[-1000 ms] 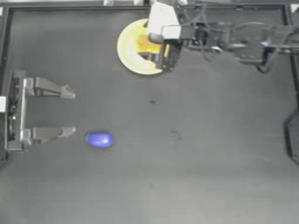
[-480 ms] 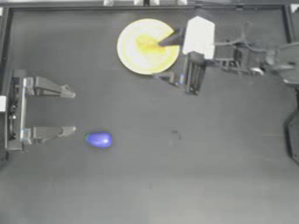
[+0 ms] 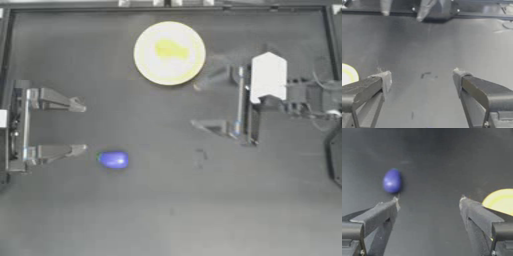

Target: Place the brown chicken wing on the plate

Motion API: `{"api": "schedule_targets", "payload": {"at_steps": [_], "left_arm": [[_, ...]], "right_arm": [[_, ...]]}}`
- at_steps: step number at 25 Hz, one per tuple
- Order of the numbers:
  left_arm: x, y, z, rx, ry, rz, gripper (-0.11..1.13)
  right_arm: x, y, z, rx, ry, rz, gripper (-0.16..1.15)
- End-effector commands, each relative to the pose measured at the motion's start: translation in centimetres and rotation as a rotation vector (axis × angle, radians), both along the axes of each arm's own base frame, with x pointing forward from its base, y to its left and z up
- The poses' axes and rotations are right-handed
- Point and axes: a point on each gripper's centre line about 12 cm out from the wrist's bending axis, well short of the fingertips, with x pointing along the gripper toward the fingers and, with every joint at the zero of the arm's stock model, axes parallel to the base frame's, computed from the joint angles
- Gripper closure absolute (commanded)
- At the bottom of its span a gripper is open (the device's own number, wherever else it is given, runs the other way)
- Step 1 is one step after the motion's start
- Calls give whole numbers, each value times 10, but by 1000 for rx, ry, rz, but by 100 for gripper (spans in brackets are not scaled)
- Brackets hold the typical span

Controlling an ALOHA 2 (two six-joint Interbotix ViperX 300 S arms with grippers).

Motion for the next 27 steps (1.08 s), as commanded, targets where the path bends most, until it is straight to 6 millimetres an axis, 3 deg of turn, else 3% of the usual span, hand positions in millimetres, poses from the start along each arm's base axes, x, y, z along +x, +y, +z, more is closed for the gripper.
{"api": "schedule_targets", "payload": {"at_steps": [1, 7, 27], "left_arm": [[1, 0, 6, 4, -18, 1, 0], [1, 0, 5, 1, -5, 2, 0], [1, -8, 3, 26, -10, -42, 0]], "right_arm": [[-7, 9, 10, 19, -52, 12, -3], [-15, 22, 13, 25, -100, 46, -3], [-30, 36, 8, -20, -163, 106, -3]]}}
